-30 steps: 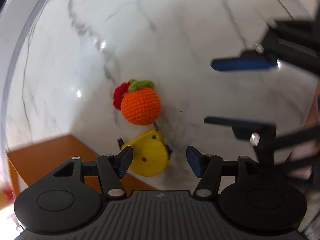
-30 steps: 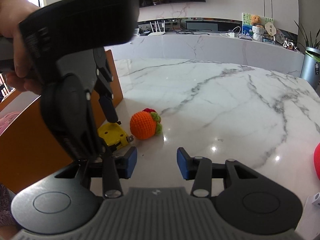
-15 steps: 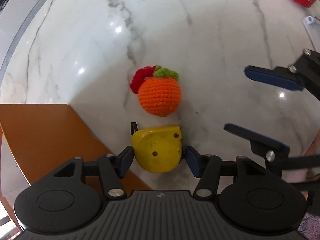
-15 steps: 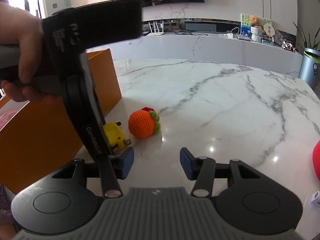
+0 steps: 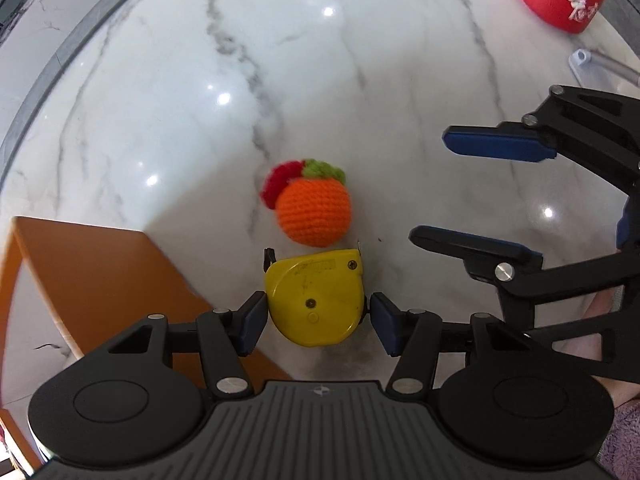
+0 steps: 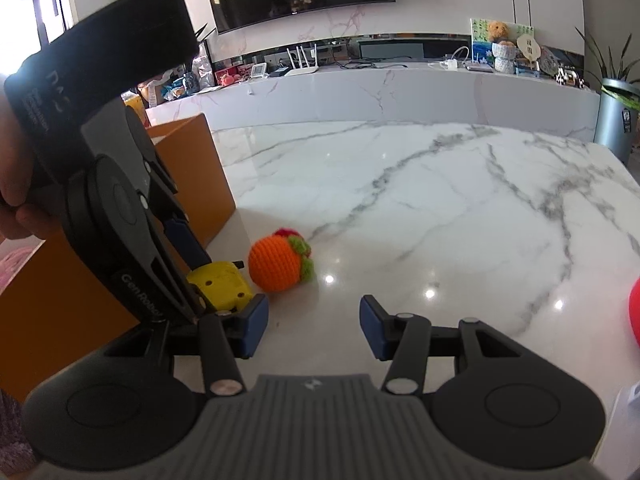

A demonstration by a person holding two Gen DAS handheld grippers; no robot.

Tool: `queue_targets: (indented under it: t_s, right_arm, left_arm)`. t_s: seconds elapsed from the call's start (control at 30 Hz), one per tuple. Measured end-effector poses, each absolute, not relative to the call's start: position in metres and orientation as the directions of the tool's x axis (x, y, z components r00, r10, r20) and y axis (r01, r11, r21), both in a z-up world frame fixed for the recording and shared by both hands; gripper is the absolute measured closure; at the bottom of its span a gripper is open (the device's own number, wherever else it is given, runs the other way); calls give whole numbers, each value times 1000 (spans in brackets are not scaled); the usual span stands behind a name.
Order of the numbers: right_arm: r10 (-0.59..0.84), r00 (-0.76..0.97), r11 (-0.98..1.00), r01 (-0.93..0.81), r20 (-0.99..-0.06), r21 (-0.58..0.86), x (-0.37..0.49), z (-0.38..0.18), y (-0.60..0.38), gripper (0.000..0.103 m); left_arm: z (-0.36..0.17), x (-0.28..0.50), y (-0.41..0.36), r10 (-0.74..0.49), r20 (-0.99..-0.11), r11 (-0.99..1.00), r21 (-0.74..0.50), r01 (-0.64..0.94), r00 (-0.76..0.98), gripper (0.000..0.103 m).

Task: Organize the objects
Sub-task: 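Grasp the yellow tape measure with the left gripper, then grasp the orange crochet fruit with the right gripper while the left lifts the tape measure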

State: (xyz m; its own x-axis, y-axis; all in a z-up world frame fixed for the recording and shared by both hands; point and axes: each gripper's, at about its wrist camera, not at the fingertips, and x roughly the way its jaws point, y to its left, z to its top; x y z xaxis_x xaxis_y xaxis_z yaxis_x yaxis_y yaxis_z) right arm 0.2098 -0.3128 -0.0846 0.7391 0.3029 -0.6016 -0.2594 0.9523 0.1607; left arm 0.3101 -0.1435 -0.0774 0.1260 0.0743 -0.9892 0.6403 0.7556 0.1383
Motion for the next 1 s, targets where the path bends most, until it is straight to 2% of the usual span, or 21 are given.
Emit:
queue_targets:
  t_s: [0.27, 0.43, 0.73, 1.0]
  right_arm:
    - [415, 724, 910, -340, -551, 238, 225, -74, -314, 48]
    - [384, 712, 921, -342, -588, 187, 240, -74, -300, 48]
    - [308, 649, 937, -334, -696, 104, 268, -92, -270, 49]
    - [261, 631, 944, -325, -730, 56, 271, -97, -257, 55]
  left_arm:
    - [-20, 302, -126, -6, -965, 720, 177, 671, 261, 38]
    - [3, 302, -115, -44, -953, 728, 176, 663, 301, 38]
    - [14, 291, -98, -136, -940, 761, 102, 641, 312, 38]
    - [26, 277, -79, -190, -928, 780, 57, 624, 321, 38]
